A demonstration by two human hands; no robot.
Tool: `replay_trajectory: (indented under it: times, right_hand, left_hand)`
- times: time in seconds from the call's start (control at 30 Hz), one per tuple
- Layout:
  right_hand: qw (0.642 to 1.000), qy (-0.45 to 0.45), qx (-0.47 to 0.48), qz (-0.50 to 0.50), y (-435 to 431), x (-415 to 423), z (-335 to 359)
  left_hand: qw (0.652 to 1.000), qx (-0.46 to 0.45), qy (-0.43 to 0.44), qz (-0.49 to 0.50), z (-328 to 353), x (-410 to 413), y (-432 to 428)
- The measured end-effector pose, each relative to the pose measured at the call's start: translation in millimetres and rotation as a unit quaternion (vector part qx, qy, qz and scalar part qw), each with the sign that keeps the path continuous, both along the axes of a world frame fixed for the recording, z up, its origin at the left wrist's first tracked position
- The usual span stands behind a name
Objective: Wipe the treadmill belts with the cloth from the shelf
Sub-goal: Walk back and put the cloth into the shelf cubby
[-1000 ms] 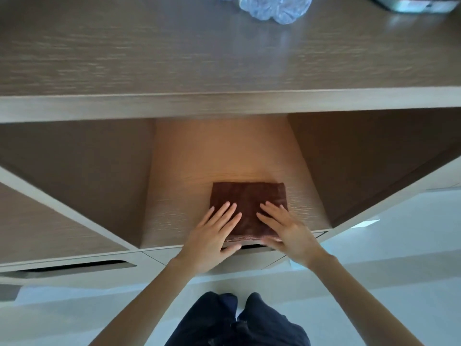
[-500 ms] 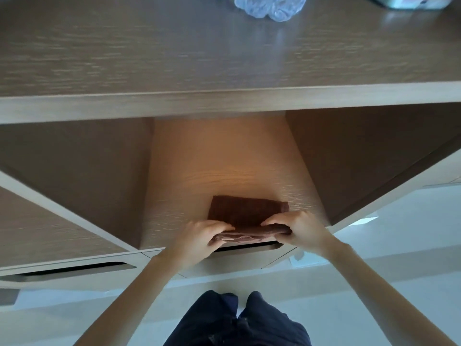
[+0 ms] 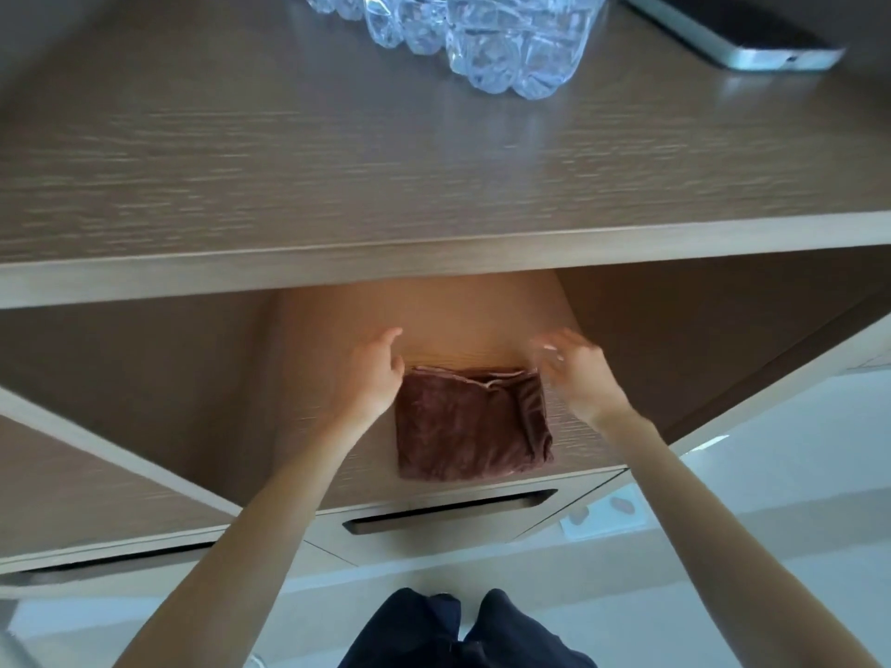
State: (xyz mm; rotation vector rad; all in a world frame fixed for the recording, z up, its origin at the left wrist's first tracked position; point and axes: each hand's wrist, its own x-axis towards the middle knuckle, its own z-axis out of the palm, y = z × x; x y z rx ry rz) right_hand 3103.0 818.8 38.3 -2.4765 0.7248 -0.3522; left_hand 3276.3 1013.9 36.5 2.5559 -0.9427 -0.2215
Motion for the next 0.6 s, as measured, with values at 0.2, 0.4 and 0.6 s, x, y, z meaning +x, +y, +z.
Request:
replay_trajectory:
  times: [0.2, 0.4, 0.6]
  right_hand:
    - [0.991, 0.104, -0.007, 0.086, 19, -14, -33]
    - [0.985, 0.141, -0.097, -0.029, 4, -35, -29]
    - [0.989, 0.063, 0.12, -0.064, 33, -67, -22]
  left_hand:
    - [0.963, 0.092, -0.028, -0.252, -51, -36, 8]
    - [0.952, 0.176, -0.135, -0.212, -54, -21, 15]
    - [0.956, 0.092, -0.106, -0.259, -58, -84, 6]
